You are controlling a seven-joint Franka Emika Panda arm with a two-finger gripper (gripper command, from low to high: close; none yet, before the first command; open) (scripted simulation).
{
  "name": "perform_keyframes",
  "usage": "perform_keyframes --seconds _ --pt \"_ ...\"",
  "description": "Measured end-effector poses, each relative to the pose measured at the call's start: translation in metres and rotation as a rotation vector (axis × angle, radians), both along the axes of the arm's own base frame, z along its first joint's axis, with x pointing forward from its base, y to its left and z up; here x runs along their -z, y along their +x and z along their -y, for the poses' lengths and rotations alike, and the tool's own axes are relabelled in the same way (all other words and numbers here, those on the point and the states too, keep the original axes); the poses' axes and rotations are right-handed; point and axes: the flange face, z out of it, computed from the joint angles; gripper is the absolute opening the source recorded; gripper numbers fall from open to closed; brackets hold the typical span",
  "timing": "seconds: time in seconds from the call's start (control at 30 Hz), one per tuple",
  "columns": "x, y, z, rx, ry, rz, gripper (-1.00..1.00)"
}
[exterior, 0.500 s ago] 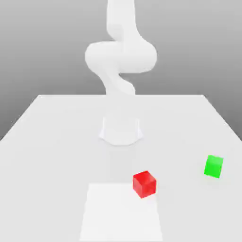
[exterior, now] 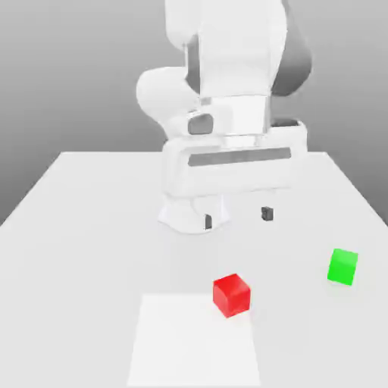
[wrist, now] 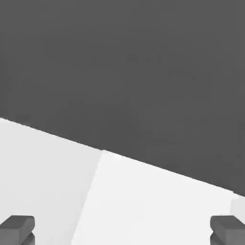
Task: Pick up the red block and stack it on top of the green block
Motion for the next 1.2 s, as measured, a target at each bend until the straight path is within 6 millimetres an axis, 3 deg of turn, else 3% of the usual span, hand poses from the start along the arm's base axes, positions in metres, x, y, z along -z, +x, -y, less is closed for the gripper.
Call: perform_keyframes --seconds 0.1,0.3,0.33,0.57,0.83,1.03,1.2 --pt "0.073 -0.032 -0.005 -0.069 -0.026 -0.109 0.00" --pt "0.135 -0.042 -0.006 -0.086 -0.031 -0.135 0.00" --pt "0.140 -0.042 -0.006 -0.086 -0.031 -0.135 -1.00" --pt "0.139 -0.042 -0.006 -0.086 -0.032 -0.136 -1.00" --pt "0.080 -0.043 -0.011 -0.107 -0.034 -0.136 -1.00" --pt "0.064 -0.053 -0.084 -0.432 -0.056 -0.130 -1.00" --pt "0.054 -0.078 -0.153 -0.740 -0.076 -0.122 -1.00"
